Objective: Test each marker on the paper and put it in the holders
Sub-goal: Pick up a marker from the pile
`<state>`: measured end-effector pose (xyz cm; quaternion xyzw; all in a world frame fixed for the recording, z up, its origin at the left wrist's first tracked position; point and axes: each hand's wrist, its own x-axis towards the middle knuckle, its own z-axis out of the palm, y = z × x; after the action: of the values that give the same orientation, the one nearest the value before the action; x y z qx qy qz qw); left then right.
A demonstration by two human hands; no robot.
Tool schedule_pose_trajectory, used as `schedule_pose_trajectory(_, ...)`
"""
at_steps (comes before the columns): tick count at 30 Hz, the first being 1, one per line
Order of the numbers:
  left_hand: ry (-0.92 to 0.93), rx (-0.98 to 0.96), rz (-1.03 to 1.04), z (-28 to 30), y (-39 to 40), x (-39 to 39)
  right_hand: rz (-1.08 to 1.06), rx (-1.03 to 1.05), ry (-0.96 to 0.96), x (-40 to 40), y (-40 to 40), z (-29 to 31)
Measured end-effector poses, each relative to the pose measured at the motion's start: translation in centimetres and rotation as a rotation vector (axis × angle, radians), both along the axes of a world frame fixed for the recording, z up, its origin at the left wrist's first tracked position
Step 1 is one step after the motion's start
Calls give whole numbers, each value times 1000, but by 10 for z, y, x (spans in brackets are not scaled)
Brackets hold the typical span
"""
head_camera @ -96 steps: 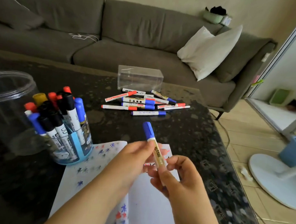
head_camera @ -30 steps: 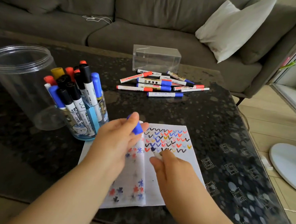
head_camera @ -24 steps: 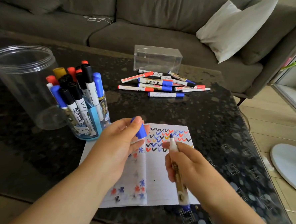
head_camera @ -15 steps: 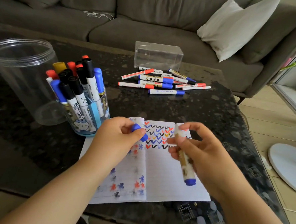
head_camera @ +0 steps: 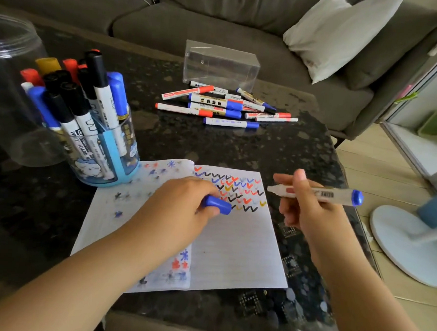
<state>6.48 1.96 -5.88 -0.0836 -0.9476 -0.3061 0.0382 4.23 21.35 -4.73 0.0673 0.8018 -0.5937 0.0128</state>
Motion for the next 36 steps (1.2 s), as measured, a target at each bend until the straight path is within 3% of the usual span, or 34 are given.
schedule_pose_trajectory(6, -12, -46, -109, -8, 11, -1, -1, 285, 63, -6, 5, -18)
schedule_pose_trajectory(36, -42, -100, -136, -16, 15, -1, -93, 263, 27, -11, 11, -35)
